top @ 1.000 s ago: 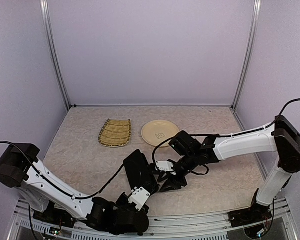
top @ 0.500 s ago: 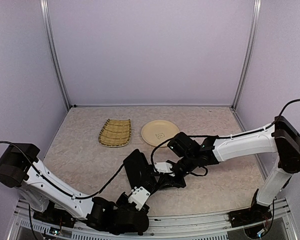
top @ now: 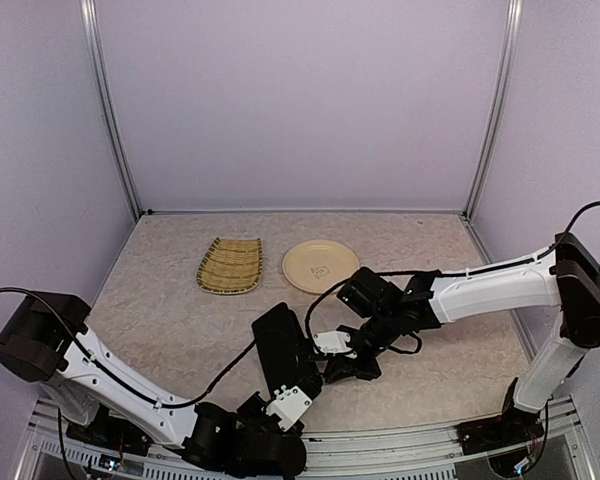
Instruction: Sort the hair-cutting tools
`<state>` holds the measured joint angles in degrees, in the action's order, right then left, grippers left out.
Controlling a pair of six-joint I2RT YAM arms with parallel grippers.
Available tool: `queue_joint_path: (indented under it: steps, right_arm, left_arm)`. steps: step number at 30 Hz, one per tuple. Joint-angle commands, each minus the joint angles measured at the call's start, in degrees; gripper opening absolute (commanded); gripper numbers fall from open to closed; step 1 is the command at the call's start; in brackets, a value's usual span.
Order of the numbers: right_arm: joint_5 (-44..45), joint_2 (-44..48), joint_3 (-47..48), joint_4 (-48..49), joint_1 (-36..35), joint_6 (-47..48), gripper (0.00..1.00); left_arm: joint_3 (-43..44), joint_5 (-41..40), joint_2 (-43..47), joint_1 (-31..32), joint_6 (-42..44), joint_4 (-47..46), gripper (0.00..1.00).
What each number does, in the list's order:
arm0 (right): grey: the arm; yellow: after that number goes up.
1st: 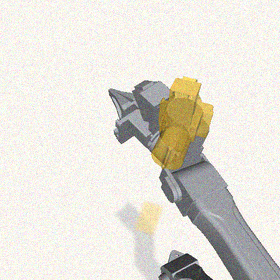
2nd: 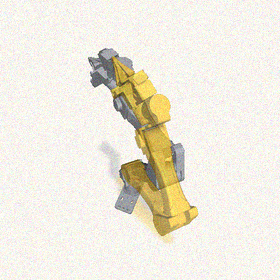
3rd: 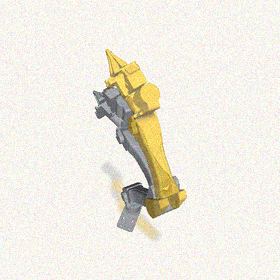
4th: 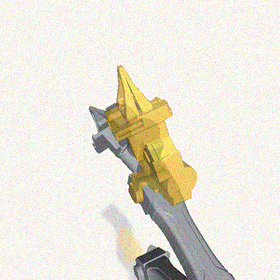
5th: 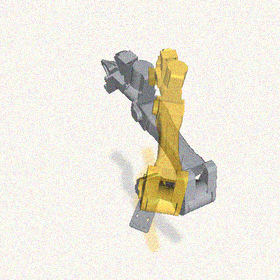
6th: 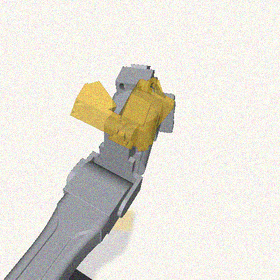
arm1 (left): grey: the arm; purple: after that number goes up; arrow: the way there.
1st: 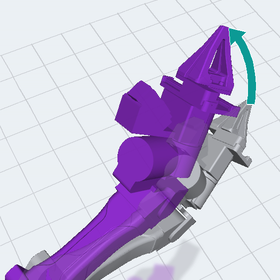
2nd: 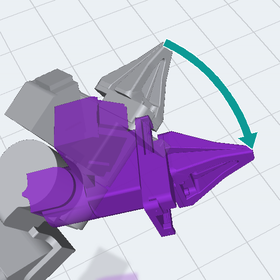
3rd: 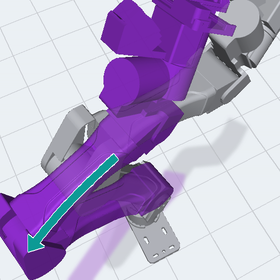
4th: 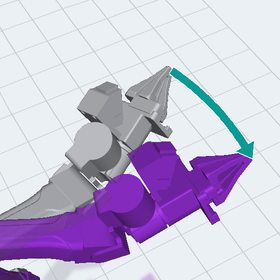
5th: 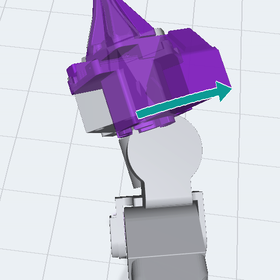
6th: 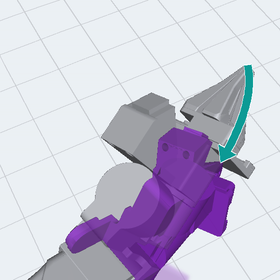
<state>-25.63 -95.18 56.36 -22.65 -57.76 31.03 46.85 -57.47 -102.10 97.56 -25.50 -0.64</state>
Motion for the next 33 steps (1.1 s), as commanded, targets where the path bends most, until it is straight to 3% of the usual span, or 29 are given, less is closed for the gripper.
queue_joint_path:
  steps: [1, 8, 14, 33]
  right_arm:
    - [-0.1, -0.2, 1.4, -6.2, 0.0, 5.2, 0.00]
    - [-1.1, -7.8, 4.4, -16.4, 1.4, 12.2, 0.00]
    - [-2.6, -15.8, 10.2, -18.4, 5.4, 11.7, 0.00]
    - [-0.3, -24.9, 21.1, -21.3, 21.2, 14.4, 0.00]
  left_arm:
    - [2.7, 0.1, -2.7, 3.1, 5.5, 2.5, 0.00]
    - [5.3, 0.1, -8.8, 7.9, 15.0, 3.9, 0.00]
    - [7.3, 3.3, -12.3, 10.5, 22.6, 1.5, 0.00]
    - [2.9, 0.9, -9.7, 11.8, 15.7, 7.6, 0.00]
